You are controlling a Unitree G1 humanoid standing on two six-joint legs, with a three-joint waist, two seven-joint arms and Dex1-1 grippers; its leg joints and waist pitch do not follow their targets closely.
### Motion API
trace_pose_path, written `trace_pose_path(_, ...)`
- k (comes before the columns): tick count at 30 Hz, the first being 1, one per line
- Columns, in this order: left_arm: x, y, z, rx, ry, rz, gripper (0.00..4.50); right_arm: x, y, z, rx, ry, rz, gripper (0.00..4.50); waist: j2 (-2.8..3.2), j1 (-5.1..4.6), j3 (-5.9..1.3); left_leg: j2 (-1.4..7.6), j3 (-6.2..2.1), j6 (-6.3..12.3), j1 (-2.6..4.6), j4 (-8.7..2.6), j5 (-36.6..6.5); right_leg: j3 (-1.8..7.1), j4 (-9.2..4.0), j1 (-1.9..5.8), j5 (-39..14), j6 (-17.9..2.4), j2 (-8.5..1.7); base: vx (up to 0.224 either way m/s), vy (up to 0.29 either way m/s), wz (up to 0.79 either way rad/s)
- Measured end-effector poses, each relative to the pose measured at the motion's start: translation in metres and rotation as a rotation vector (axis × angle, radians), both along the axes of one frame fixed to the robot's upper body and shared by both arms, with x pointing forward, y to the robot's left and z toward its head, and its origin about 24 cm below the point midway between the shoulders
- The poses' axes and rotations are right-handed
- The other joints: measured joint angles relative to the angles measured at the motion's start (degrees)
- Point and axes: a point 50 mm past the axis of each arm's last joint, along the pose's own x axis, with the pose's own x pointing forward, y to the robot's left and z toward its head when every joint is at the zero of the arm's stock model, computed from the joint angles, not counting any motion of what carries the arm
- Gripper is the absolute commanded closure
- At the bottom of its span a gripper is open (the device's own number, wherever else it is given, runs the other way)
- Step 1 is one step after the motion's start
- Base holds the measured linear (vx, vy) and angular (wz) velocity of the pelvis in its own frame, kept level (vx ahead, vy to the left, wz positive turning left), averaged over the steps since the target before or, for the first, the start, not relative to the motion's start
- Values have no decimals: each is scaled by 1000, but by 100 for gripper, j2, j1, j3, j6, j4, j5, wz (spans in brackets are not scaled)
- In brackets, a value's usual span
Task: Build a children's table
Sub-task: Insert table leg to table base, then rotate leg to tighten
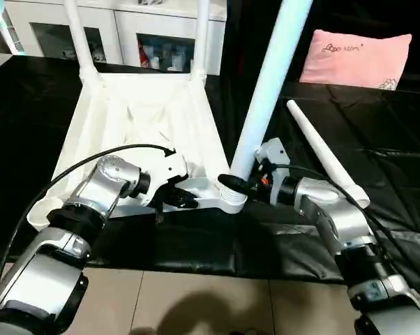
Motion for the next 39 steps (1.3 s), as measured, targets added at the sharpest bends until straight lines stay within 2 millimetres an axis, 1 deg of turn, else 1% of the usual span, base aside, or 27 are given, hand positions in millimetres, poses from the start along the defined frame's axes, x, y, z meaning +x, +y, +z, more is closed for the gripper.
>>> trace_pose_path(7,1,-2,0,-4,-8,4,450,2,-4,-3,63,38,-24,257,2,5,1,2,0,-1,2,1,1,-2,6,0,7,-6,0,0,0,0)
trace_pose_path(12,1,-4,0,-5,-10,3,450,-2,-7,-9,87,35,-43,257,9,9,1,2,-1,-1,1,0,1,-3,4,0,7,-6,0,0,0,0)
trace_pose_path(15,0,-5,-1,-7,-5,-4,450,-7,-9,-14,104,23,-57,257,36,27,-7,2,-2,0,0,0,0,-4,-6,5,7,-6,0,0,0,0)
trace_pose_path(19,-1,-5,-1,-6,4,-18,450,-13,-8,-16,63,-25,-34,257,42,36,-7,2,-2,1,0,-2,-1,-6,-12,8,6,-5,0,0,0,0)
trace_pose_path(25,-2,0,-1,6,0,-33,450,-7,-3,-10,-9,-64,51,257,36,8,-10,3,-2,3,5,-6,-2,-6,-10,10,6,-5,1,0,0,0)
trace_pose_path(27,-3,2,-2,9,-1,-38,450,-4,-1,-8,-38,-65,95,257,23,-4,-18,4,-2,3,7,-8,-2,-6,-10,10,6,-4,1,0,0,0)
trace_pose_path(30,-5,3,-2,11,-5,-59,450,-5,-3,-8,-44,-65,145,257,2,-1,-31,4,0,3,7,-13,-2,-5,-15,10,4,-2,1,0,0,0)
trace_pose_path(34,-10,4,-2,27,-10,-113,450,-10,-6,-11,-62,-57,239,257,-59,23,-68,4,2,10,4,-14,-6,-6,-26,16,1,1,0,0,0,0)
trace_pose_path(37,-15,5,-2,32,-1,-151,450,-14,-7,-11,-65,-55,321,257,-57,27,-71,5,3,19,16,-14,-11,-12,-50,48,2,0,-2,0,0,0)
trace_pose_path(39,-16,6,-2,37,16,-166,450,-16,-6,-11,-63,-57,350,257,-55,26,-69,6,3,23,46,-16,-13,-14,-61,82,0,2,-2,0,0,0)
